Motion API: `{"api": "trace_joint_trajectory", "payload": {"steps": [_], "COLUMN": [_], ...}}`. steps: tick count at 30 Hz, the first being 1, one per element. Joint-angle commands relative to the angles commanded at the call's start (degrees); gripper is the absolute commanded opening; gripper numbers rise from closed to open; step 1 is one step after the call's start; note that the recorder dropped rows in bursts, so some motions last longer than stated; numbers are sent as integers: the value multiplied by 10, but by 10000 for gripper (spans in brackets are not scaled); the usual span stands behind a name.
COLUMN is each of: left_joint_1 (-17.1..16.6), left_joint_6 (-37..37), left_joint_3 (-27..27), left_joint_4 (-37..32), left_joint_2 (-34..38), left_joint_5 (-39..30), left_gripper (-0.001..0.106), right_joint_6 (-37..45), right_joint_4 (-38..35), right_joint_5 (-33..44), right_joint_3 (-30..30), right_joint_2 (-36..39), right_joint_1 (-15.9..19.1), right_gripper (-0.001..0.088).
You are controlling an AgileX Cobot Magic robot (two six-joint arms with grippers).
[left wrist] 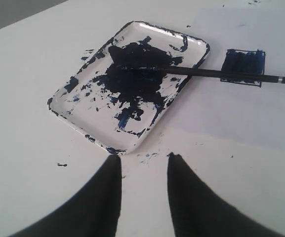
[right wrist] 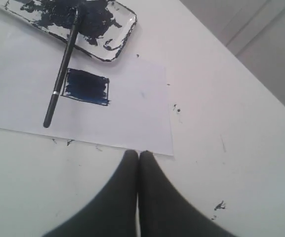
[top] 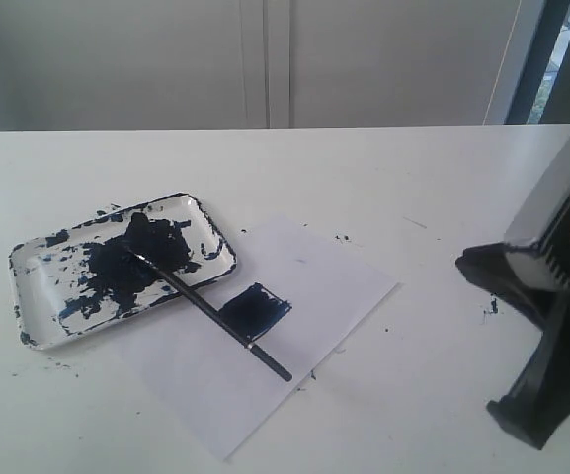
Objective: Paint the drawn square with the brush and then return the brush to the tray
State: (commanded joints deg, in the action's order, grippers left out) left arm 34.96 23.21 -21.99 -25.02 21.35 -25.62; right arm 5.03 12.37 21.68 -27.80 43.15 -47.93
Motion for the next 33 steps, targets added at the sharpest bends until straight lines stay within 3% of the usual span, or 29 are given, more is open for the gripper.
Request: {"api": "trace_joint_trajectory", "payload": {"steps": [4,9,19,24,28,33], "left_joint_1": [0,0,0,-4,-40,-107], "left_joint_6": [10,6,6,6,6,6], "left_joint_3": [7,7,7,7,8,33], "left_joint_4": [-1,2,2,2,2,-5], "left_joint_2": [0,0,0,-8,-43,-96], "left_joint_5": [-1,-56,-55,-53,-54,-52], "left_gripper": [374,375,375,375,375,375], "right_joint_6": [-18,-38,-38,-38,-38,-38], "right_joint_4": [-1,-1,-1,-4,-4,-4], "right_joint_5": [-39,-2,-1,0,-1,-3], "right_joint_3": [69,72,72,72,72,72], "right_joint_2": [-2,-4,-4,-67,-160,-237], "right_joint_1": [0,0,0,5,42,144], "right_gripper": [0,0,0,0,0,0]}}
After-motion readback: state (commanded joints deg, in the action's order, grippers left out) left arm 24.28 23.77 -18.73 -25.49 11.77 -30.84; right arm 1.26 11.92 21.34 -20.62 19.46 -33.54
